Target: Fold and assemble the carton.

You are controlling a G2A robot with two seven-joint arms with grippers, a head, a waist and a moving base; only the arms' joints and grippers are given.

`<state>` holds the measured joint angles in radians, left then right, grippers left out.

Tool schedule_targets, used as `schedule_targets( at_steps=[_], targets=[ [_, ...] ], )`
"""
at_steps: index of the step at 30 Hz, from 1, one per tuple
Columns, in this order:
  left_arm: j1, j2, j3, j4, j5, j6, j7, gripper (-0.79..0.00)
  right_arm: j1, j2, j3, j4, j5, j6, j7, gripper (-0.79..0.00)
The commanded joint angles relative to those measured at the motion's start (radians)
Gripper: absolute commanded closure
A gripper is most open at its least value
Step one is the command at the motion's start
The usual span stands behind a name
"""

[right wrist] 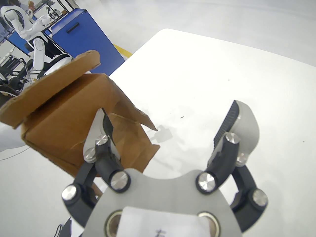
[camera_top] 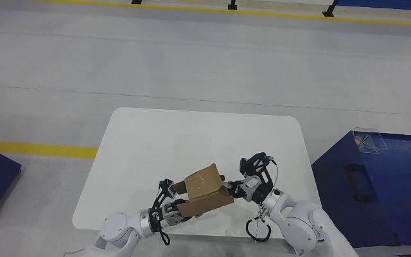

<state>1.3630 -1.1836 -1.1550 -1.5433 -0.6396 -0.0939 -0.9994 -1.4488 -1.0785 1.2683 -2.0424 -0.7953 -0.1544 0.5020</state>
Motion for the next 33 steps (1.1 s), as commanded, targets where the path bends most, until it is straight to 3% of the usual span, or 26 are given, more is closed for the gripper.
schedule_targets(
  at_steps=[1,15,33],
  targets=[
    [0.0,0.0,0.0,0.0,0.0,0.0,0.0,0.0,0.001,0.0,0.005,-0.003,0.006,-0.001,0.002,-0.785],
    [0.003,0.002,0.001,-0.02,0.012,0.011,0.03,0.0,0.025,-0.007,-0.011,0.016,0.019,0.004,0.011,-0.785],
    [-0.009,0.002,0.0,0.0,0.054,-0.055,0.096,0.0,0.026,-0.008,0.033,0.013,0.044,0.018,0.004,-0.785]
  ],
)
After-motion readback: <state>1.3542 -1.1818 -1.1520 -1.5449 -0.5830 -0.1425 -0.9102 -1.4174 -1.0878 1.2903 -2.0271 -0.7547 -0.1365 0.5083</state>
